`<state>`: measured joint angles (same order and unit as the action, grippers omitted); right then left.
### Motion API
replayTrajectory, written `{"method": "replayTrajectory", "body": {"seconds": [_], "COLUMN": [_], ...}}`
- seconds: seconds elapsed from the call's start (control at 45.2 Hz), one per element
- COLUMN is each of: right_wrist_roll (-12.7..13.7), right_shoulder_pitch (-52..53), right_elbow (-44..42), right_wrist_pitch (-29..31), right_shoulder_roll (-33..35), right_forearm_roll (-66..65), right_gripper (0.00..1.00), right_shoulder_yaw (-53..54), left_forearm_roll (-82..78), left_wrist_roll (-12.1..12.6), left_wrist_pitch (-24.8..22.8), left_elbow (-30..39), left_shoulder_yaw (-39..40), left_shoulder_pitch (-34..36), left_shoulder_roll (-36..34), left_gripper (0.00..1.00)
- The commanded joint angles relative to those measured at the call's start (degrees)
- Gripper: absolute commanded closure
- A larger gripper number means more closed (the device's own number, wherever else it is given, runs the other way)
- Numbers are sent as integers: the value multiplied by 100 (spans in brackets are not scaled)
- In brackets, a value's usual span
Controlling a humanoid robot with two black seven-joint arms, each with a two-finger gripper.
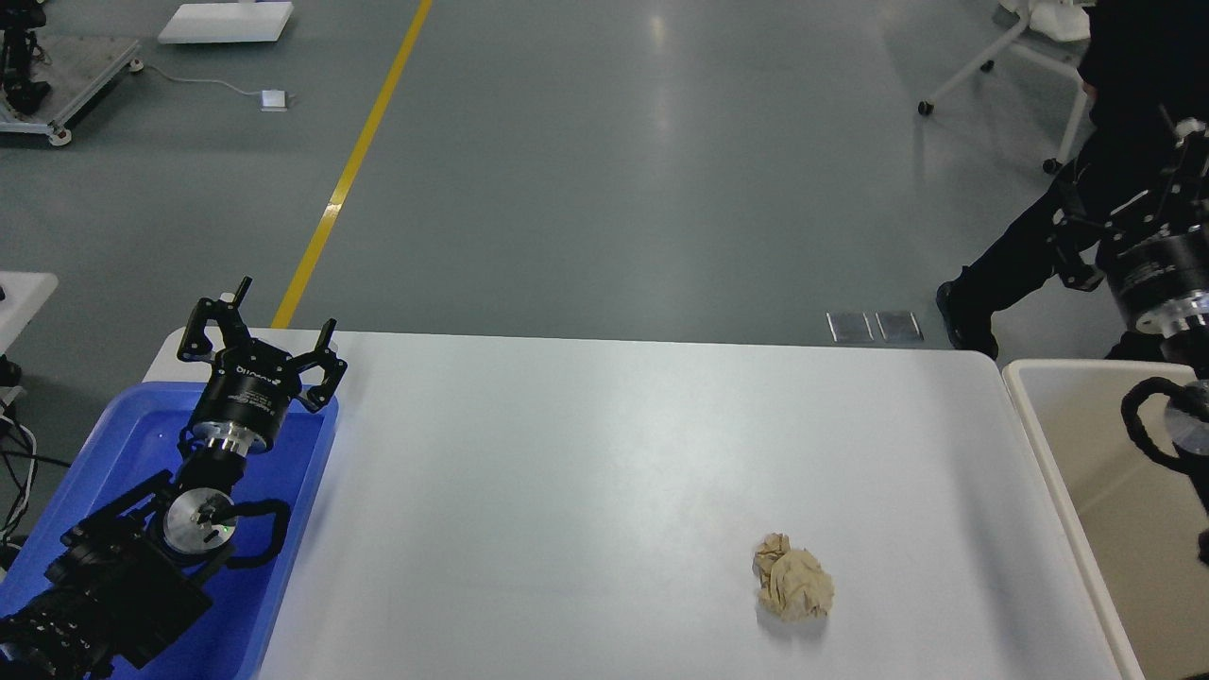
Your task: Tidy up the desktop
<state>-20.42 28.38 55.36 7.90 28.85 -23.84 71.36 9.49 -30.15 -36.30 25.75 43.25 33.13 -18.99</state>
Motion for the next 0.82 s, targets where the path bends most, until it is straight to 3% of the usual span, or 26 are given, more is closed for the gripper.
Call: {"method": "replayTrajectory", "body": {"seconds": [0.0,0.796], "right_wrist_roll": [-472,-472], "right_shoulder_pitch": [-755,-817], "right_elbow": [54,-78], "right_wrist_pitch": [124,115], "right_shoulder_roll": [-687,-740], "right_forearm_roll": [-24,-24], "right_gripper": [1,1], "right_shoulder_yaw": [123,44], "left_forearm_roll": [1,1], "left_wrist_roll": [0,0], "left_wrist_pitch": [0,0], "left_elbow": [0,0], "left_shoulder_yaw": [0,0], "left_shoulder_pitch": [0,0], "left_shoulder_roll": [0,0], "left_gripper": [0,0]}}
